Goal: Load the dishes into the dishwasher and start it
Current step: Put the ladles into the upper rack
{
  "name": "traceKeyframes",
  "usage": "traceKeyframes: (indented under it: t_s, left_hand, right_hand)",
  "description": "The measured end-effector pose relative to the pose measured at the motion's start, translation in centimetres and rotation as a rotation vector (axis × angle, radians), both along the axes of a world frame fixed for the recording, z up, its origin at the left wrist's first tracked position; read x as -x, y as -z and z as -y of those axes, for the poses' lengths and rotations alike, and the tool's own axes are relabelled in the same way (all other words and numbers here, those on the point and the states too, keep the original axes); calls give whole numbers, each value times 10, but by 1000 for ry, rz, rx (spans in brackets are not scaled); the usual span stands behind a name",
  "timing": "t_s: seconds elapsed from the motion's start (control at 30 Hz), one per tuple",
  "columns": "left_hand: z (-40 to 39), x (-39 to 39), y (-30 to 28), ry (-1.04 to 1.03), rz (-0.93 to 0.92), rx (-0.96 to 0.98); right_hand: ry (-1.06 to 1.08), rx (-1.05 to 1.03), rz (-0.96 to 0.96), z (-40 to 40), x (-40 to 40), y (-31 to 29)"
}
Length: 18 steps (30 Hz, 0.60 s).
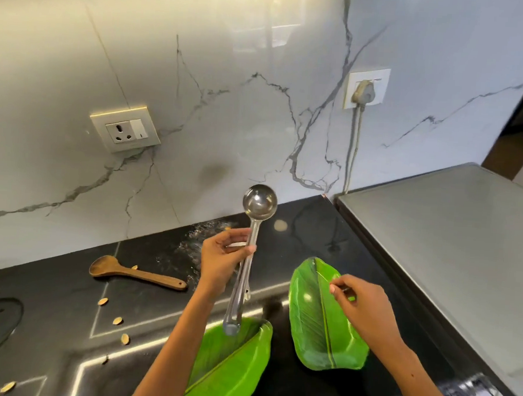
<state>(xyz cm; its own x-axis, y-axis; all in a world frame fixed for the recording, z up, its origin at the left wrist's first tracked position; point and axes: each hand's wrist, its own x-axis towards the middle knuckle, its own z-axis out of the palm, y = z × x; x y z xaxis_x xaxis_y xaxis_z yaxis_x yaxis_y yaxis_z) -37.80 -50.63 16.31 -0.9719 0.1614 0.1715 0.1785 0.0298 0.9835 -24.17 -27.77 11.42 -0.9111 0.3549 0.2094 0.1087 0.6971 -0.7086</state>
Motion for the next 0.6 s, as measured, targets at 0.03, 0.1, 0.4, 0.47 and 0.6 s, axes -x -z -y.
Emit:
traceKeyframes:
  t_s: [0.03, 0.1, 0.4, 0.47, 0.6]
  left_hand:
    - [-12, -12, -2, 42, 11, -24]
    - [-44, -43, -5, 143, 41, -62]
    - [-219, -222, 9, 611, 71, 18]
    - [-259, -261, 18, 727, 98, 31]
    - [-327, -330, 35, 902, 148, 96]
  right_hand:
    - [20, 18, -13, -9, -9, -1]
    - [68, 63, -32, -33, -36, -2]
    - [342, 272, -76, -163, -230, -9]
    - [445, 323, -116, -189, -278, -4]
    - [609, 452, -175, -230, -354, 6]
